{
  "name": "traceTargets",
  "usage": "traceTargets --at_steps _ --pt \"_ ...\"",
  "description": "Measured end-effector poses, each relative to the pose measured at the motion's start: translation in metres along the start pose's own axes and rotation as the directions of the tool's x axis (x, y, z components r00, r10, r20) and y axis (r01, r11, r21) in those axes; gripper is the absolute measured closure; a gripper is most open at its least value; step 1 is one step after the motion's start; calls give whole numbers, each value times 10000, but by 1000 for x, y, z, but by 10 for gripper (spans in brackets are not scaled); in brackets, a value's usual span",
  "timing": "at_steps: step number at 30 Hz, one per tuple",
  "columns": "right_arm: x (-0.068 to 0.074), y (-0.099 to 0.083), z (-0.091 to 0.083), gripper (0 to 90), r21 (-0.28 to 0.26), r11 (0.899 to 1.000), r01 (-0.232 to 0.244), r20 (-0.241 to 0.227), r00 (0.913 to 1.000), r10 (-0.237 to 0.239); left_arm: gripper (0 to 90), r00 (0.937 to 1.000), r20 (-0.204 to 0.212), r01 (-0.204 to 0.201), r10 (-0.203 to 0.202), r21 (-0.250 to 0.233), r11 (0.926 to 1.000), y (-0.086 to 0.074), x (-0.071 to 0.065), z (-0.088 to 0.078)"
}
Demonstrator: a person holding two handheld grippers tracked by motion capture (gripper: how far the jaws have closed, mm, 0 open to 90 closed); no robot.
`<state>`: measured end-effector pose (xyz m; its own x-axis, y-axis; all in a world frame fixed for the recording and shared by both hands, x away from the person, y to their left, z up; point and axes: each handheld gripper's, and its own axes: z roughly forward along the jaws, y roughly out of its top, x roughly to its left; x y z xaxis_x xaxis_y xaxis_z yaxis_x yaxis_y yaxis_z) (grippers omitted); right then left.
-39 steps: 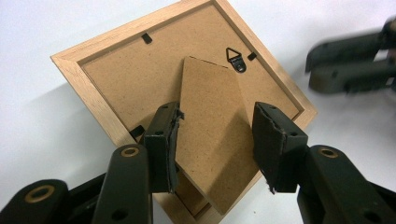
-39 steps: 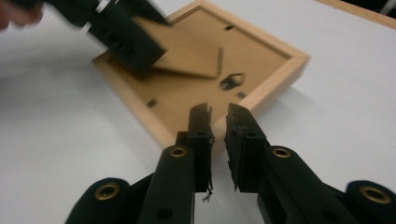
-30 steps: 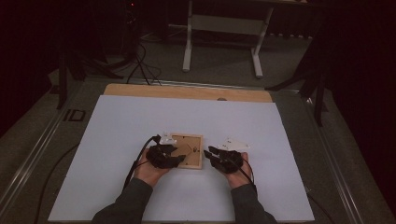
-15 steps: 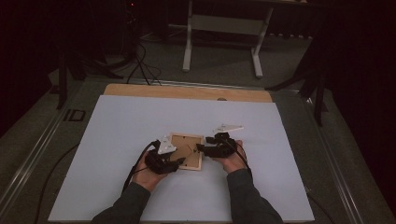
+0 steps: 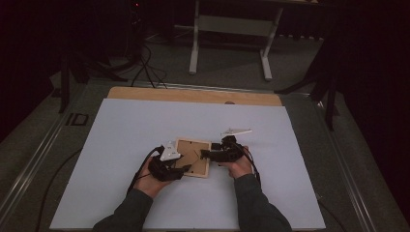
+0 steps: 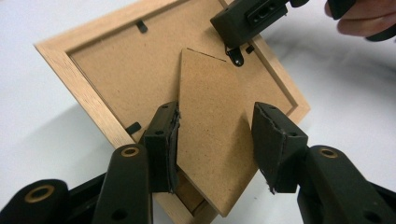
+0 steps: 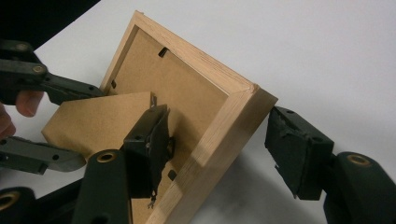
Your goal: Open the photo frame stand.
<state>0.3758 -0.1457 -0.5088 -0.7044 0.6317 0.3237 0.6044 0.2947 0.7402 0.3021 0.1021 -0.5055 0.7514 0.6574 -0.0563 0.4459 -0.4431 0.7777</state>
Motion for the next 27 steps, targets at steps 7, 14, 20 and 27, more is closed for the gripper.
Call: traceTargets --at_steps 7,14,20,27 --pt "3 -2 1 404 -121 9997 206 98 9997 -205 557 9809 1430 1243 -1320 616 9903 3 18 -1" --pt "9 -2 -1 412 -261 9978 607 241 9979 -600 587 9771 1716 1108 -1261 959 9892 7 20 -1" --pt "15 -2 -5 431 -462 9940 991 487 9941 -969 588 9876 1414 546 -681 974 9937 9 14 -2" --pt "15 1 -13 515 -881 9901 1096 668 9923 -1039 600 9915 1224 323 -438 950 9950 11 13 1"
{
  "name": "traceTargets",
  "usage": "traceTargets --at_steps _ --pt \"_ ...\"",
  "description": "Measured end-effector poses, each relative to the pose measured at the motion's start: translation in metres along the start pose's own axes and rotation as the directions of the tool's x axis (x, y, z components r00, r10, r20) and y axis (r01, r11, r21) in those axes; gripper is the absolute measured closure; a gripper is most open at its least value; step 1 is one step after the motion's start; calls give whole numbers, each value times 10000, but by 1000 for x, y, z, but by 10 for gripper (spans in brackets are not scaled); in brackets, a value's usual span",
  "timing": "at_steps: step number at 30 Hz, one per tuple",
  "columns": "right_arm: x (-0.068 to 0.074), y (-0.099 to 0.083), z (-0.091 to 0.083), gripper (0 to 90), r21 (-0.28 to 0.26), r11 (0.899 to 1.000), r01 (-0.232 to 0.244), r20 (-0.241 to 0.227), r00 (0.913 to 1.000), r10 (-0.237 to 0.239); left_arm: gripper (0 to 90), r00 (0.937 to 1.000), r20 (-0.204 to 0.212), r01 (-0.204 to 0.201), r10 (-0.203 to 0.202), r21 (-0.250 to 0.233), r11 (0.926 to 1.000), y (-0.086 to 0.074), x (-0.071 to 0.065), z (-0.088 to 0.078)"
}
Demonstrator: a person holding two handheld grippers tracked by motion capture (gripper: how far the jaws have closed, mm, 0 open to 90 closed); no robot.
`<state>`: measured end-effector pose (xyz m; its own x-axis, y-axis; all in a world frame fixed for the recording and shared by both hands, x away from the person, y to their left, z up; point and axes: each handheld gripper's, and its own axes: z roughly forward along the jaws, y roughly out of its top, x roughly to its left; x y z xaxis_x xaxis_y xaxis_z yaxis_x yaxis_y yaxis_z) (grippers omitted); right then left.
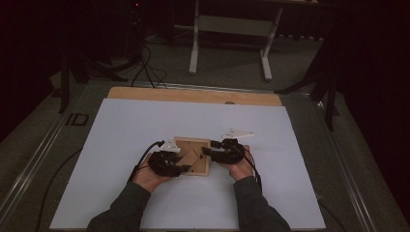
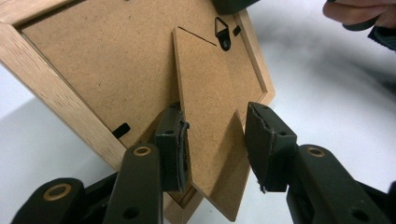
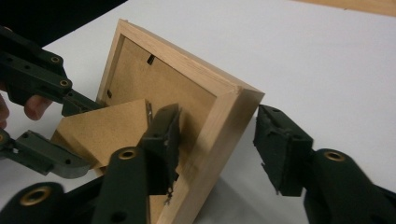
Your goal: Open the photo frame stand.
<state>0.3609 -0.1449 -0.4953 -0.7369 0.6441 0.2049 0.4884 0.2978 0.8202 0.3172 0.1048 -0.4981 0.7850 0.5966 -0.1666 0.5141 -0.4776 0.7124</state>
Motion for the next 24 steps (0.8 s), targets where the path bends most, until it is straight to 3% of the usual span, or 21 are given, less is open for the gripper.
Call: traceTargets --at_steps 4,6,9,16,21,24 --pt "2 3 -8 596 -443 9989 179 -168 9997 -186 595 9996 19 291 -291 -179 9994 0 5 1" --pt "4 5 -11 621 -653 9974 317 -512 9981 -350 595 9999 -20 170 -171 -181 9997 0 5 1" --pt "7 8 -11 618 -422 9969 665 -182 9976 -673 596 9997 -55 234 -235 -227 9995 0 4 1" --pt "-3 3 -11 515 -312 9994 151 31 9999 -150 600 9992 -311 -264 257 -198 9995 -3 -1 0" --pt "-7 3 -4 436 -161 9994 -292 -791 9965 278 601 9969 -477 -639 627 -253 9976 -5 -4 0" --pt "-9 1 1 430 6 9987 -512 -940 9943 510 602 9939 -566 -961 948 -197 9952 -6 -7 0"
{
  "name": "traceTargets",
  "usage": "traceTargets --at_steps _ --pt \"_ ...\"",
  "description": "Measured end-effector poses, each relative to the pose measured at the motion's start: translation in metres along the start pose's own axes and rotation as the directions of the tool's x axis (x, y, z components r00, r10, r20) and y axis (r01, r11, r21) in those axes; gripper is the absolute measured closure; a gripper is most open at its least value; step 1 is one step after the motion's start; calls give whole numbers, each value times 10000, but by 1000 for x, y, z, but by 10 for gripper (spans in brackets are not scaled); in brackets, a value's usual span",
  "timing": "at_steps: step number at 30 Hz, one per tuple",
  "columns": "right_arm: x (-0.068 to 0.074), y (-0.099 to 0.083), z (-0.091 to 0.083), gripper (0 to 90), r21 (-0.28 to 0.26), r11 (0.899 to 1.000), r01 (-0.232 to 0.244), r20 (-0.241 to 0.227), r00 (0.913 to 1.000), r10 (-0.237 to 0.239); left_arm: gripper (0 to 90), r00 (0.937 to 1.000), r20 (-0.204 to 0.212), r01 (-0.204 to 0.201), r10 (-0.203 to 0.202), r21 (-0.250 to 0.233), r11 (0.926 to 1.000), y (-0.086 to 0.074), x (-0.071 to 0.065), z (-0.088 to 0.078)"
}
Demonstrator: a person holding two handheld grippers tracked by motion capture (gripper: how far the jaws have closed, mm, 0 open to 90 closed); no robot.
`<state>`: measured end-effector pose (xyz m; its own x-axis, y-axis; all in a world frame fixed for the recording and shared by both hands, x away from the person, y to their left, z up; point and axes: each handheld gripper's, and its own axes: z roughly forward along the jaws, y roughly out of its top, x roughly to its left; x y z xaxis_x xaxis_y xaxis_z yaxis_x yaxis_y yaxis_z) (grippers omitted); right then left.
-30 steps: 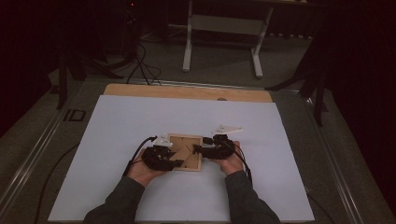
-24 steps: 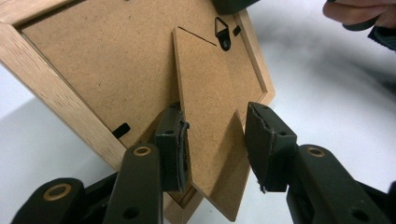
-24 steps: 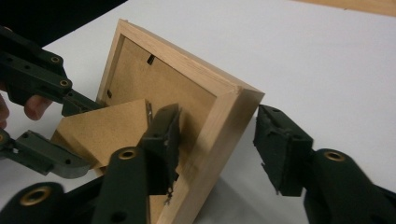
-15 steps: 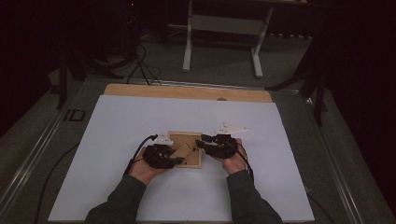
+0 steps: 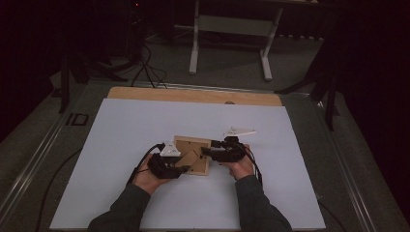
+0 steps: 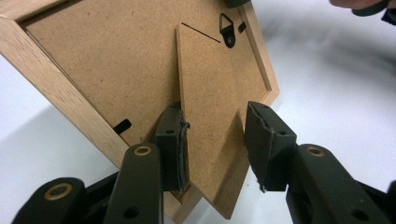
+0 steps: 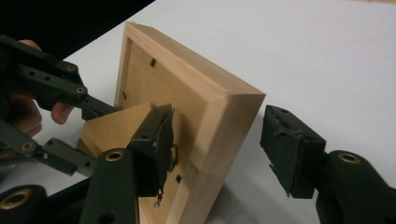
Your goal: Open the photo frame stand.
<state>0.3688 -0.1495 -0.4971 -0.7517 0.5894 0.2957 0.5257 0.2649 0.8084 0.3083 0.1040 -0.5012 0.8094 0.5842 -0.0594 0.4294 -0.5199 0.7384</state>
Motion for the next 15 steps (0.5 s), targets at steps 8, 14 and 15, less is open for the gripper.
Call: traceTargets --at_steps 8,14,15 --pt "4 1 0 508 -204 9997 133 -395 9991 -141 605 9977 579 346 -348 39 9994 -1 4 -3" --pt "10 2 -4 529 -391 9978 536 -350 9979 -549 683 9935 859 744 -748 83 9972 0 7 -3" --pt "11 3 -5 530 -445 9972 600 -357 9975 -616 699 9929 860 819 -820 44 9966 0 7 -3"
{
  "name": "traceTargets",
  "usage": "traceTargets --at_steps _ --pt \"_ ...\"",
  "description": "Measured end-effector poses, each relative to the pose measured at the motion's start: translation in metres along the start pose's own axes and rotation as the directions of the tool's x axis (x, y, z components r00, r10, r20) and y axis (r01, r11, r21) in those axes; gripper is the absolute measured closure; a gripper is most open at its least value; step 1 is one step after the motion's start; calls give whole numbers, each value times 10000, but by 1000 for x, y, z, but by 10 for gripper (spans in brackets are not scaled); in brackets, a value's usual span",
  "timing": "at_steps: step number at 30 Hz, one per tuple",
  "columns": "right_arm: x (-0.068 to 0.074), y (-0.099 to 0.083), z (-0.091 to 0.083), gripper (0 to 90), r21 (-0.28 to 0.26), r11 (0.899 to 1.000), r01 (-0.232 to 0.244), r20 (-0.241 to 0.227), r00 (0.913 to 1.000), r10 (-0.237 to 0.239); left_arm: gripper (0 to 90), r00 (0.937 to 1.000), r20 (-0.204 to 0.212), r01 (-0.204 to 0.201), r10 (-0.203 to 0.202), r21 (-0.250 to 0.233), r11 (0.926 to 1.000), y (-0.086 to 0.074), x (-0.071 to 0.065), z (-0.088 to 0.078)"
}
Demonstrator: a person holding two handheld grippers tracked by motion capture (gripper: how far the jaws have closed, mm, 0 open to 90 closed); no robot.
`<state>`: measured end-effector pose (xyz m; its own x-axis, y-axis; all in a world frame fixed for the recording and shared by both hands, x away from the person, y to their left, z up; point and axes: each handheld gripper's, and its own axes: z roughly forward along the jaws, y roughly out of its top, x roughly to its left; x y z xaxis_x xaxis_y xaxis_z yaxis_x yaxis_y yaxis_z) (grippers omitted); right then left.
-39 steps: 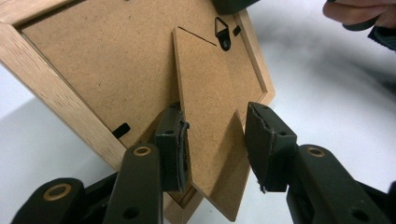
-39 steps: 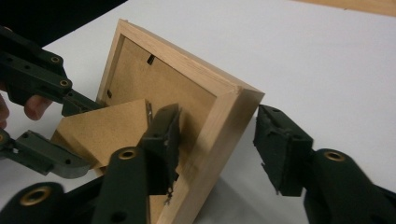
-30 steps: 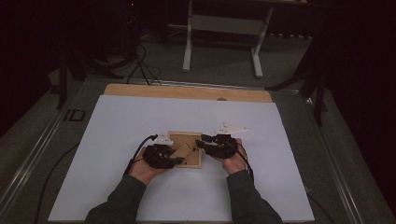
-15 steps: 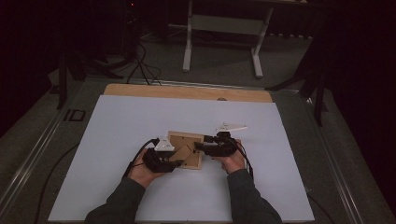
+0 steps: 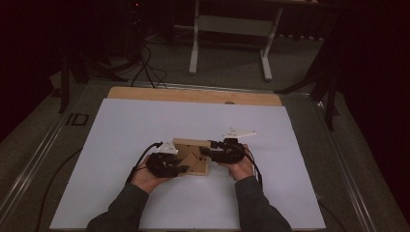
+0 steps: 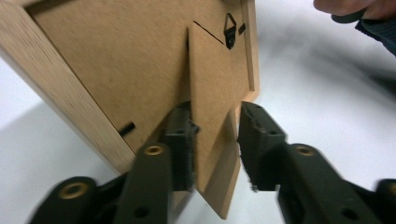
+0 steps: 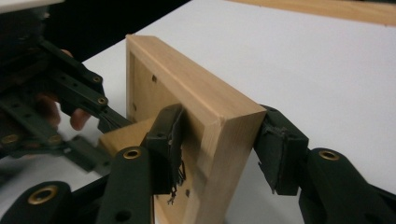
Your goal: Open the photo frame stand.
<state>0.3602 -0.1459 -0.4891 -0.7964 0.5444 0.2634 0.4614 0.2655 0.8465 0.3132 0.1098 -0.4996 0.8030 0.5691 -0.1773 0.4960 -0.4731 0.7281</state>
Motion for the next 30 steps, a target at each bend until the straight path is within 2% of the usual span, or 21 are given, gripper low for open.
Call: traceTargets --at_steps 3,7,10,14,19,24,25,30 --pt "4 1 -1 529 -23 9996 278 101 9996 -277 721 9998 -185 -73 74 33 10000 2 -1 2" --pt "5 3 -4 536 -168 9991 386 197 9991 -383 737 9988 -484 -34 36 46 10000 4 0 4" --pt "8 4 -6 535 -123 9979 633 454 9970 -626 739 9975 -703 -66 71 84 9999 6 1 7" --pt "10 4 -7 535 -102 9966 823 625 9947 -815 740 9966 -819 -119 129 128 9998 8 2 9" --pt "13 5 -7 529 -32 9924 1233 983 9876 -1224 745 9943 -1041 -202 214 125 9997 12 4 13" --pt "13 6 -7 520 6 9920 1264 1125 9857 -1257 751 9917 -1236 -334 352 169 9993 15 3 16" --pt "15 6 -6 512 78 9905 1372 1180 9835 -1372 752 9890 -1414 -417 443 211 9989 16 3 17" --pt "16 6 -5 506 54 9905 1374 1148 9839 -1371 745 9890 -1444 -313 325 104 9995 15 7 17"
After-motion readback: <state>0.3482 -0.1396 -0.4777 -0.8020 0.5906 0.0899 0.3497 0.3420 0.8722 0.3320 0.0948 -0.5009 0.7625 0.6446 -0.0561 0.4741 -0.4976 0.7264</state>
